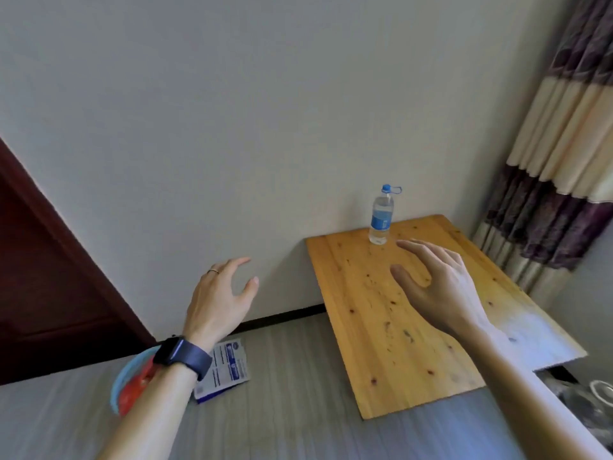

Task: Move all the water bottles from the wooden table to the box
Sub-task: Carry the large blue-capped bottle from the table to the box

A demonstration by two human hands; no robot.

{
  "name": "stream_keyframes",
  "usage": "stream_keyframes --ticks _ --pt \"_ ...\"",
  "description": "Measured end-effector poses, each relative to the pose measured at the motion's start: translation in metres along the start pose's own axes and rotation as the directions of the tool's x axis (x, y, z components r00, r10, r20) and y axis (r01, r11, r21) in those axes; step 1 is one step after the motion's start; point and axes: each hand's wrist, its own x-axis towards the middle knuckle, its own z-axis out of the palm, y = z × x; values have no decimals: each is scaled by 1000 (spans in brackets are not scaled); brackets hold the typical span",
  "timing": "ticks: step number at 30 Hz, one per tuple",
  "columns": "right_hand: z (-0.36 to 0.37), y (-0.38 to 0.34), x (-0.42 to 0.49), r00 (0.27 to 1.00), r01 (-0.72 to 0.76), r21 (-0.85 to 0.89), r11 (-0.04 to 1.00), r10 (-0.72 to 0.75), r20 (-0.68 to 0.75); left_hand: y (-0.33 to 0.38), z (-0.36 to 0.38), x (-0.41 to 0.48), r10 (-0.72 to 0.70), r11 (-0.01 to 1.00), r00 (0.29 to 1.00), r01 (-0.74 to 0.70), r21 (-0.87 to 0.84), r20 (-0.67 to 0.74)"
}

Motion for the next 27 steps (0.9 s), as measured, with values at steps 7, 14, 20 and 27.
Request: stream_keyframes --ticks 7,14,20,27 --pt "67 28 39 964 -264 -53 963 265 1 -14 67 131 114 993 969 -103 -63 219" --pt "151 54 78 900 -435 15 900 435 28 -22 162 236 211 973 886 -152 -173 412" --pt "208 78 145 819 -573 38 819 569 80 -27 219 334 267 963 790 -201 -177 552" --pt "239 97 233 774 -632 77 771 633 14 -7 269 450 367 930 722 -280 -238 587"
